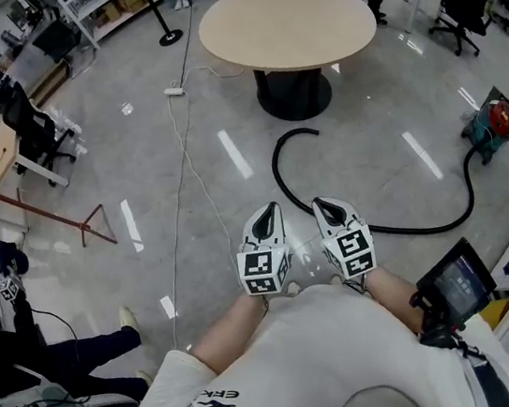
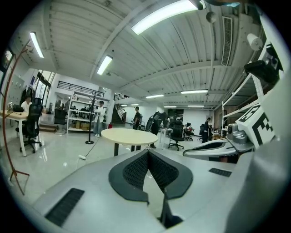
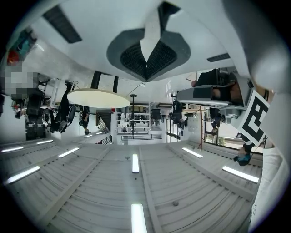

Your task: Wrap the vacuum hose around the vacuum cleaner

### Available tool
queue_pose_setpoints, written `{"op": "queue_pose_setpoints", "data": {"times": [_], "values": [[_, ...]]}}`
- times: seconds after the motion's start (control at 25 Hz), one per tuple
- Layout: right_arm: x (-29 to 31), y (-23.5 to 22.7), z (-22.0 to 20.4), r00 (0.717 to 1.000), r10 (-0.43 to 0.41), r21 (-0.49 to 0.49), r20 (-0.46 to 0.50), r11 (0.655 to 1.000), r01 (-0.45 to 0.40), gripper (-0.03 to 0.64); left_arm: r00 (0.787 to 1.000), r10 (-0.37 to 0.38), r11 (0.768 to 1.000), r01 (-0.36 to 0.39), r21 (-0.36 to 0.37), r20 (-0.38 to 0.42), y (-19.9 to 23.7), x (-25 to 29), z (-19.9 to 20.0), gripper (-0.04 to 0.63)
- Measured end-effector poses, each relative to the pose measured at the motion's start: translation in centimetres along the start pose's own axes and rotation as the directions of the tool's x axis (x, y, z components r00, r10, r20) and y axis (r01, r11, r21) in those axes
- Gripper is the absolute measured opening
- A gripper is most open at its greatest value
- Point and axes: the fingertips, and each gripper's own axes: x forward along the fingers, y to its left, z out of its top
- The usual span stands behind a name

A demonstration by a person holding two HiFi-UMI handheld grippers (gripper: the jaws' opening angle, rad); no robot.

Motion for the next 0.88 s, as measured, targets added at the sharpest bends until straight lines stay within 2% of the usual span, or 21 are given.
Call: {"op": "queue_pose_setpoints", "data": {"times": [0.16, 0.48, 0.88], "values": [[0.1, -0.3, 0.0, 1.000, -0.006, 0.008, -0.008, 1.000, 0.007, 0.003, 1.000, -0.010, 1.000, 0.010, 0.002, -0.012, -0.1, 0.3, 0.1, 0.003], [1.7, 1.4, -1.4, 0.998, -0.053, 0.022, -0.042, 0.998, 0.054, 0.003, 0.998, -0.049, 0.999, 0.050, 0.004, -0.040, 2.7, -0.1, -1.9, 0.003], [2.9, -3.5, -5.2, 0.987, -0.104, 0.071, -0.124, 0.991, 0.113, 0.003, 0.991, -0.057, 0.998, 0.056, -0.011, -0.118, 2.7, 4.5, -4.6, 0.003]]}}
